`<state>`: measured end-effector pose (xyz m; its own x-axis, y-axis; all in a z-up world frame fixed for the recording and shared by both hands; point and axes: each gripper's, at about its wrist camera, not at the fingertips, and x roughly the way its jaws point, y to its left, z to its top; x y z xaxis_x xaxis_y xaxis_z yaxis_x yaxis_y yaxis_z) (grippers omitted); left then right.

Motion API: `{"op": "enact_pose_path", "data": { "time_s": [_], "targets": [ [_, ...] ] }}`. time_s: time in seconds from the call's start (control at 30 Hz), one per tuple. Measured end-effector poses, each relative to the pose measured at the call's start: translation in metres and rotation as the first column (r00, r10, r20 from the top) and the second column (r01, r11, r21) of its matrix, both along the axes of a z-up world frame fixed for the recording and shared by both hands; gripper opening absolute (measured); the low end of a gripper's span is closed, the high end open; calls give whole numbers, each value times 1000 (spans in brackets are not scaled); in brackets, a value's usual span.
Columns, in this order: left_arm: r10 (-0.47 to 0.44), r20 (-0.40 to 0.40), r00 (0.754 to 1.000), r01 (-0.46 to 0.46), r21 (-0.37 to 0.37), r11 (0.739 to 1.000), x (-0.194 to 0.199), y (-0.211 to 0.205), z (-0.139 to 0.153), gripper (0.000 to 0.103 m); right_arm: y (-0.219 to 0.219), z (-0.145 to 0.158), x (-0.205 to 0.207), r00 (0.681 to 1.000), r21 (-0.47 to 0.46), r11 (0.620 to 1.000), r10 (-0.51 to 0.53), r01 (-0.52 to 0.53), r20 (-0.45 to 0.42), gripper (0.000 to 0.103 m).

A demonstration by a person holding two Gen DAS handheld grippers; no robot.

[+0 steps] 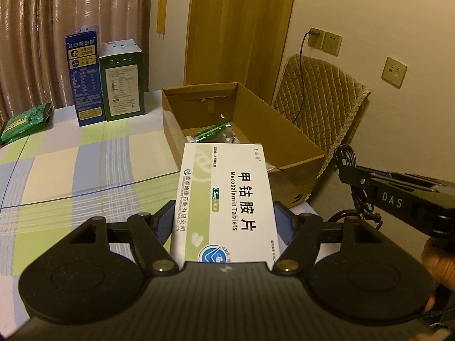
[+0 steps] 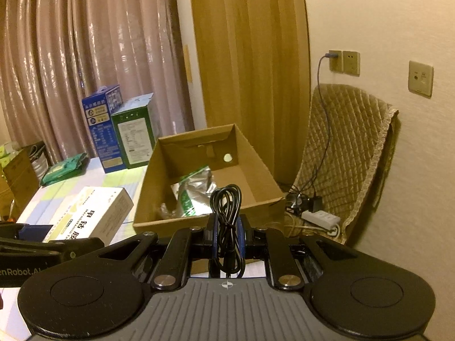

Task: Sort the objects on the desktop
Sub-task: 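Lift and carry the medicine box and cable over the cardboard box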

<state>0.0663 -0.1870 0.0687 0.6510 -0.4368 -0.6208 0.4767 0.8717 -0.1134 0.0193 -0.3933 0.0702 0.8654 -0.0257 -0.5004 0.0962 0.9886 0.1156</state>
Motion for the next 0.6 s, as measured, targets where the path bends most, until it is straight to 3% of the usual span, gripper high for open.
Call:
{"op": "enact_pose_path", "data": {
  "time_s": [0.33, 0.6],
  "targets": [
    [13, 11, 1000, -13, -2, 1000, 19, -13, 6, 66, -10, 1, 18, 1000, -13, 1000, 13, -13, 8, 10],
    [34, 27, 999, -34, -21, 999, 51, -28, 16, 66, -15, 16, 54, 998, -36, 999, 42, -40, 52, 10]
  ]
}}
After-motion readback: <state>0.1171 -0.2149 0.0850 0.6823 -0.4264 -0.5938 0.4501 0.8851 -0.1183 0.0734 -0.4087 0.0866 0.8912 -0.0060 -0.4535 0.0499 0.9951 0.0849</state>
